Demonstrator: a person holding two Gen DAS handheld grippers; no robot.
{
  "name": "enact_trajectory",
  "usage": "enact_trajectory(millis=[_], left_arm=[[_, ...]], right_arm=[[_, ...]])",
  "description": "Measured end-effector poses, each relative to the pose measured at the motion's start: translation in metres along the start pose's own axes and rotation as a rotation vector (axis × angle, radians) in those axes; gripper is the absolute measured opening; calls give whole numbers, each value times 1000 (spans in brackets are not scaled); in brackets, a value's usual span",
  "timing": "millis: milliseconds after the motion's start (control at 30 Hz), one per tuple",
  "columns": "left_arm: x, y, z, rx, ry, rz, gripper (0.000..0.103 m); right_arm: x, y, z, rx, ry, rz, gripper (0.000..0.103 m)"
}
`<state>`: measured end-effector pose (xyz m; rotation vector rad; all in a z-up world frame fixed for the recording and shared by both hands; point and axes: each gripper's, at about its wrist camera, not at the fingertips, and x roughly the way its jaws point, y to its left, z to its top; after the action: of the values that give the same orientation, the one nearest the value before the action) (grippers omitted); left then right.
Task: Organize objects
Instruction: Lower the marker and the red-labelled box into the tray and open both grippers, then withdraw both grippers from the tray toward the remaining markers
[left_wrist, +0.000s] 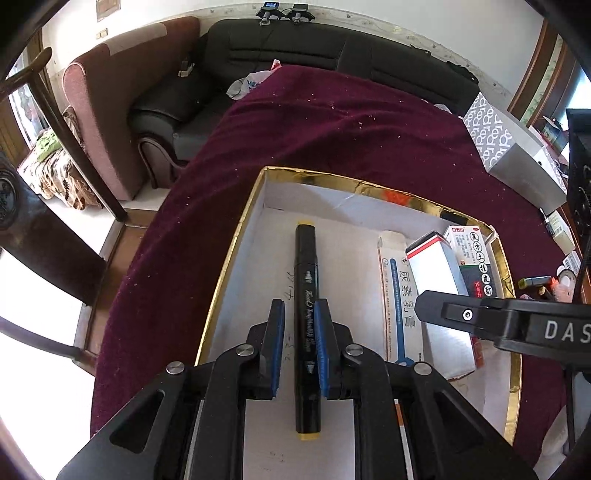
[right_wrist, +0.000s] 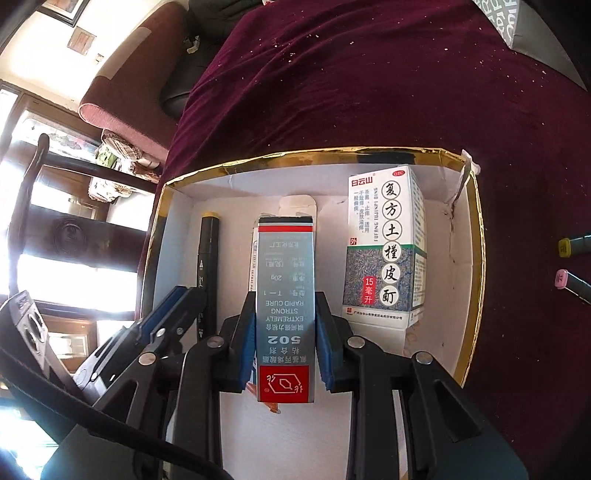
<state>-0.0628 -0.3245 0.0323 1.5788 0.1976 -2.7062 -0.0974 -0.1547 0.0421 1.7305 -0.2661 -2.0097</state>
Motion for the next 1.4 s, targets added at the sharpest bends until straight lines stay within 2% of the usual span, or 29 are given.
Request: enact_trajectory(millis=[67, 133, 167, 267, 367, 467, 667, 800, 967, 1100, 1233, 1400], left_arm=[[-4, 1, 0, -2, 2, 2, 21], [-8, 2, 0, -9, 1, 4, 32], [-10, 3, 0, -13, 0, 6, 33], [-17, 2, -1, -12, -3, 15, 33], [-23, 0, -3, -16, -2, 17, 35], [-29, -1, -5, -18, -5, 27, 35], [-52, -15, -11, -9, -24, 36, 35], [-71, -32, -12, -15, -44, 14, 35], [-100, -63, -19, -35, -57, -78, 35], [-122, -100, -28, -28, -71, -189, 47], [-122, -145, -43, 25, -26, -288, 47], [-100, -195, -73, 76, 71, -328, 47]], right_arm=[[-1, 1, 0, -1, -2, -4, 26], [-2, 0, 0, -5, -7, -11, 26], [-2, 0, -1, -8, -8, -14, 26], [-5, -1, -2, -7, -15, -25, 27], [-10, -2, -3, -10, -19, -24, 36], [-20, 1, -6, -31, -33, -20, 38], [-55, 5, -20, -95, -89, -28, 46], [-79, -10, -33, -96, -112, -35, 48], [-112, -58, -51, -39, -135, -37, 48], [-149, -118, -68, 49, -181, -50, 48], [-186, -187, -82, 163, -233, -90, 53], [-210, -256, -96, 266, -264, -148, 53]])
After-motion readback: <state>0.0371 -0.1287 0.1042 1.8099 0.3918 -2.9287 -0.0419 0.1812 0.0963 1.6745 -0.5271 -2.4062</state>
